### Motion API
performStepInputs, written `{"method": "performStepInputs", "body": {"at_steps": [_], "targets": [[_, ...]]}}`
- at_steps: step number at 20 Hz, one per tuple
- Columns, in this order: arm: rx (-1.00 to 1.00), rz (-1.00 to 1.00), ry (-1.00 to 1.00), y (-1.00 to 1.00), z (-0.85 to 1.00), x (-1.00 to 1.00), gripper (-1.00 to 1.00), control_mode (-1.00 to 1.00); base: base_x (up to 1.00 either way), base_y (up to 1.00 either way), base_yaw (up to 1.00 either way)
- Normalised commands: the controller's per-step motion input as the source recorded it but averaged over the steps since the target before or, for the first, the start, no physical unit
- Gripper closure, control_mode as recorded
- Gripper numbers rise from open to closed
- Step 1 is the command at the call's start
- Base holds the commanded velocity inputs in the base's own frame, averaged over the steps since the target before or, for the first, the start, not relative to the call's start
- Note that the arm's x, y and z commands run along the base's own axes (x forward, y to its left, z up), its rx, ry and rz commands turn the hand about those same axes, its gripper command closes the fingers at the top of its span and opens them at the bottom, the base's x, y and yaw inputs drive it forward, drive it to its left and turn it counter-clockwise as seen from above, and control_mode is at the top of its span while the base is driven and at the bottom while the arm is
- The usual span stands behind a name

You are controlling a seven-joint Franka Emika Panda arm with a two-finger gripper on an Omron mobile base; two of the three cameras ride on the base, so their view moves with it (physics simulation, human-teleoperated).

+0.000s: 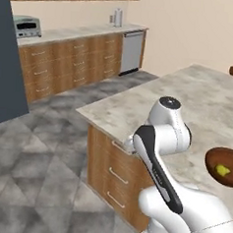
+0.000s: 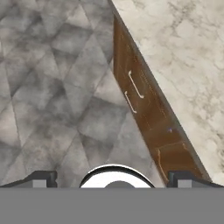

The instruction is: Pick the pears from the cabinet and place them in one bowl. Pick the potato from the sink and place it in the other bowl.

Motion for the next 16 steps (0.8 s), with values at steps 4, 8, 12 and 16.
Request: {"method": "performStepInputs", "body": {"at_steps": [4, 8, 12, 16], "targets": [[0.0, 0.0, 0.0, 0.0, 0.0, 0.0, -1.0, 1.0, 0.0, 0.05, 0.5], [0.0, 0.0, 0.0, 0.0, 0.0, 0.0, -1.0, 1.0, 0.14, -0.06, 0.46], [0.0, 0.0, 0.0, 0.0, 0.0, 0.0, -1.0, 1.0, 0.2, -0.07, 0.48], [0.0, 0.0, 0.0, 0.0, 0.0, 0.0, -1.0, 1.0, 0.14, -0.05, 0.46]]}}
